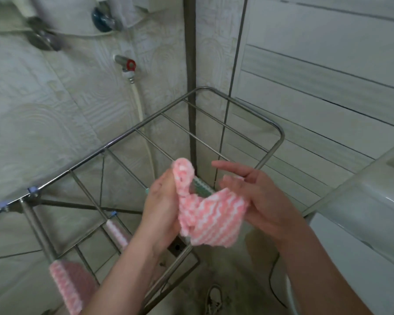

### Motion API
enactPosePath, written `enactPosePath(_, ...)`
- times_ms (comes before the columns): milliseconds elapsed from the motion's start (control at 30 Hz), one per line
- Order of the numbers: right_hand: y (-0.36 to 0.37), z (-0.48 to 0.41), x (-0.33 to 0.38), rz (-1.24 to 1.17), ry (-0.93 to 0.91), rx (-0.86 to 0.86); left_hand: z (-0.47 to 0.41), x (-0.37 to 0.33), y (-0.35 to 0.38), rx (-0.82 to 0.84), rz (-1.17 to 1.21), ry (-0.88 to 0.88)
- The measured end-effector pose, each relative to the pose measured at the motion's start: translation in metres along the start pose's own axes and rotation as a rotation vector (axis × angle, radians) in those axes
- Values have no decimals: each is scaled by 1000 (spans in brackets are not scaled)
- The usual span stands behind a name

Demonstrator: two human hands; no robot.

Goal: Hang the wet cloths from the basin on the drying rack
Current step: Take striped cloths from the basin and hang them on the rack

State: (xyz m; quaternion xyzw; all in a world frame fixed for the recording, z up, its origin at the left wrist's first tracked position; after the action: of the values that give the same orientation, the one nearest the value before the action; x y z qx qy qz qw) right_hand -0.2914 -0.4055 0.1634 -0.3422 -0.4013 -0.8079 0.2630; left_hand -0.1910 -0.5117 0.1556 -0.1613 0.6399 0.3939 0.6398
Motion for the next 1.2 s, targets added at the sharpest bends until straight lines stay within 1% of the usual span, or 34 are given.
enactPosePath(33, 12, 1, 4, 63, -29, 21, 2, -16, -12, -16, -11, 47)
enactPosePath(100, 26, 3, 12, 236, -91, -9, 2, -46, -22, 66, -12, 174)
enactPosePath(167, 39, 6, 22, 464, -170, -160, 5, -70, -29, 217, -104, 301)
enactPosePath(200, 52, 7, 27, 551, -225, -209, 7, -80, -34, 283, -202, 335)
enactPosePath(233, 60, 6, 34, 600, -272, -213, 6, -82, -33, 337, -292, 338)
enactPosePath(333, 99, 5, 43, 710, -347, -107, 12, -91, -24, 497, -482, 331)
enactPosePath(400, 113, 6, 47, 745, -326, -55, 12, -102, -26, 498, -599, 378)
enactPosePath(500, 118, 13, 53, 763, -270, 10, 6, -124, -32, 496, -706, 451)
enactPosePath(533, 117, 14, 56, 836, -267, -7, 2, -131, -33, 485, -755, 497)
enactPosePath(633, 102, 11, 64, 1119, -281, -145, -8, -144, -27, 450, -907, 611)
enactPosePath(733, 82, 7, 74, 1254, -283, -178, -20, -152, -10, 500, -974, 639)
enactPosePath(800, 63, 5, 79, 1223, -252, -192, -31, -151, -4, 557, -920, 598)
enactPosePath(867, 36, 1, 87, 1170, -242, -239, -50, -146, 1, 553, -898, 586)
enactPosePath(933, 8, -7, 90, 1073, -210, -252, -70, -139, 9, 503, -905, 621)
enactPosePath(1000, -18, -18, 92, 911, -165, -242, -90, -131, 17, 429, -924, 658)
enactPosePath(1100, -50, -31, 99, 713, -196, -283, -124, -106, 28, 361, -898, 656)
enactPosePath(1167, -73, -41, 100, 671, -213, -322, -149, -79, 30, 316, -859, 610)
enactPosePath(1200, -86, -48, 99, 701, -207, -349, -162, -64, 30, 281, -848, 584)
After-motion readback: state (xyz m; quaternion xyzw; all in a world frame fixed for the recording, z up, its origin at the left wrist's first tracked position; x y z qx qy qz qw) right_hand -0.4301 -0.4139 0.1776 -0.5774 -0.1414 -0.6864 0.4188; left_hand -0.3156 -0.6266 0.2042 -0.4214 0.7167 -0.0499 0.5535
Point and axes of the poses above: each hand's wrist, its own z-axis away from the middle knuckle, its own y-axis out of the palm, x = y × z, the point moved 8 cm from there along -z, towards the middle knuckle, and after that the axes turned 13 degrees about y, right-handed, at the moved point
